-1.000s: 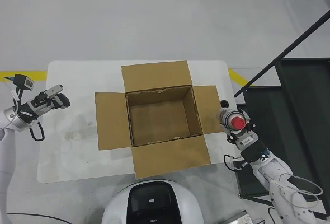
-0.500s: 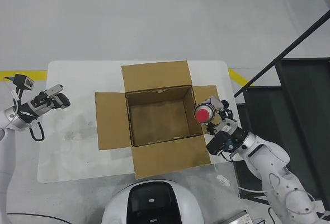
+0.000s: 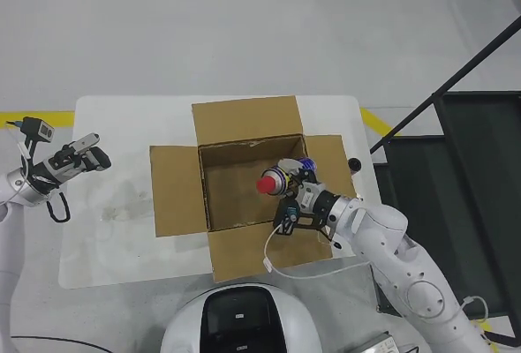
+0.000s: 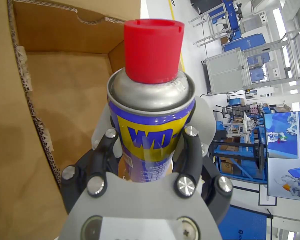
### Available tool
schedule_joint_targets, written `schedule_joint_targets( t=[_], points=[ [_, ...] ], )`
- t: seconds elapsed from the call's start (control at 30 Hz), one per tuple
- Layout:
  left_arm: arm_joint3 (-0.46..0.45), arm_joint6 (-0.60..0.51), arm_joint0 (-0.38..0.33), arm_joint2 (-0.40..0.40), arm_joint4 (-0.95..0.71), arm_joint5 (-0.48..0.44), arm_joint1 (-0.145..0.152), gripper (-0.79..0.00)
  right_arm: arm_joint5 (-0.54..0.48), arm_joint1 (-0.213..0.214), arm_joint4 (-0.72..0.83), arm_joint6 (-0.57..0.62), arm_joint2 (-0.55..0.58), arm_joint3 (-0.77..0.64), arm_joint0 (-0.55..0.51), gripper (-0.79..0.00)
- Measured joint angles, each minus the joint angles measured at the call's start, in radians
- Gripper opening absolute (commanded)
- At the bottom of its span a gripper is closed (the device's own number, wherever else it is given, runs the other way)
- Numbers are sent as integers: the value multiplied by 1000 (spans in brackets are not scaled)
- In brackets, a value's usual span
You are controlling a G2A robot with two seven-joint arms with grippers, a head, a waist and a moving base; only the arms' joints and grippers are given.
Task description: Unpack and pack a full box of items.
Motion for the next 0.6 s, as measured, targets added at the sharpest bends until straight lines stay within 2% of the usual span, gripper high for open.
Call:
schedule_joint_targets(
  t=[0.53,0.6],
  points=[
    [0,0,0,0,0,0,0,0,-2,0,-1,6,4,-1,-1,-785],
    [0,0,0,0,0,0,0,0,-35,3,-1,29,16,-18,7,-785]
  ],
)
